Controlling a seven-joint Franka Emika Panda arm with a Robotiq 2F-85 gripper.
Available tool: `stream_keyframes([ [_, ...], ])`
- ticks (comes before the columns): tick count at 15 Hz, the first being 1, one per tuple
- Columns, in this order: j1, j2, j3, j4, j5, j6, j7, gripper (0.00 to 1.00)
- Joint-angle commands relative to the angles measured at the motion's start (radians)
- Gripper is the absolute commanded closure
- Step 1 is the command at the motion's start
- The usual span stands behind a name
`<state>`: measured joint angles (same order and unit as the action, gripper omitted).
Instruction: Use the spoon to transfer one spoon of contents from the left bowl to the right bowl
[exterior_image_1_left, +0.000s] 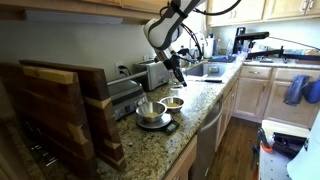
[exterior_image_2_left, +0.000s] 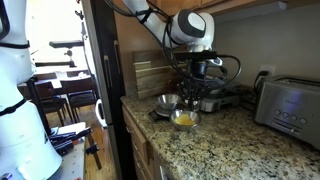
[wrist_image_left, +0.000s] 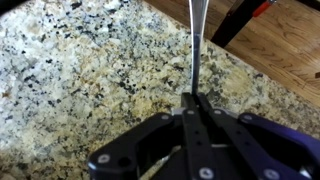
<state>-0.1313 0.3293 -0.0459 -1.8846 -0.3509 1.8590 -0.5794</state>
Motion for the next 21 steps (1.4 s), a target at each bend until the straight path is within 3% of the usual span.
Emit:
stream_keyframes([
  [1, 0.021, 0.003, 0.004, 0.006, -0.042, -0.024, -0.001, 0.97],
  [11, 0.138, 0.135, 0.054, 0.028, -0.324, -0.184, -0.035, 0.97],
  [21, 0.17, 0.247, 0.085, 0.082, -0.532, -0.226, -0.025, 0.97],
])
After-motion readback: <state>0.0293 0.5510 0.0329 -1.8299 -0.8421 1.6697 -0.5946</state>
